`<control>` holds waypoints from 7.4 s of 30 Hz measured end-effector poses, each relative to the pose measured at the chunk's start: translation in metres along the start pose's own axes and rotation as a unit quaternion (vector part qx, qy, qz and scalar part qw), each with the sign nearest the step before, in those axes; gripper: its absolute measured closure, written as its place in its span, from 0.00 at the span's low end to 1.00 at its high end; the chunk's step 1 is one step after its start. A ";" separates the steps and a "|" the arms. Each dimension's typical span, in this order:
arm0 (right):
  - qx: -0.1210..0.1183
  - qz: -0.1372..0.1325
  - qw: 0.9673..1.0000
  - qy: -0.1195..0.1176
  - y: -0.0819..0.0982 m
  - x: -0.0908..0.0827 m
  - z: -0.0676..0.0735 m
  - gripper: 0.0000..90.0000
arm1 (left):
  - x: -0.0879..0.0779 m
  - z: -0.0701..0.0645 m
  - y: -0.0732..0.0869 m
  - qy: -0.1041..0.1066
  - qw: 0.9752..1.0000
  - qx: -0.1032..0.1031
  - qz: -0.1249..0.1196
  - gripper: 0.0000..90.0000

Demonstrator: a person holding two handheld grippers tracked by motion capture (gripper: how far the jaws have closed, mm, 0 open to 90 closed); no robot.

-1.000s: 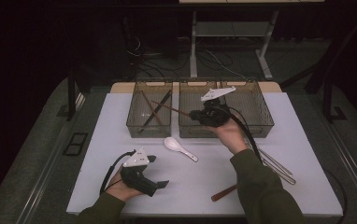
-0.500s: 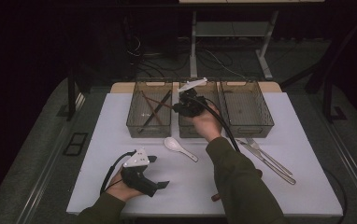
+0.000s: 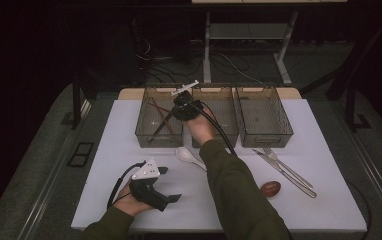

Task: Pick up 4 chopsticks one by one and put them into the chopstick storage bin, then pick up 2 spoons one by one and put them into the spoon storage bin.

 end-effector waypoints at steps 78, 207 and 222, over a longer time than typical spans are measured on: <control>-0.010 -0.042 0.994 -0.100 0.147 -0.157 -0.060 0.55 | -0.001 0.004 0.002 -0.008 1.000 -0.008 0.005 0.00; -0.018 0.050 0.994 -0.096 0.278 -0.223 -0.105 0.93 | 0.002 0.000 0.002 -0.011 1.000 0.003 0.018 0.00; -0.001 0.029 0.997 -0.071 0.265 -0.224 -0.111 0.93 | 0.002 0.000 0.003 -0.011 1.000 0.004 0.018 0.00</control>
Point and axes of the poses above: each handheld gripper's, and its own axes: x roughly forward along the jaws, y roughly out of its underside, z roughly to its left, the point moved 6 cm from there along x, roughly forward along the jaws, and after that the axes turned 10 degrees about x, right-handed, at the moved point
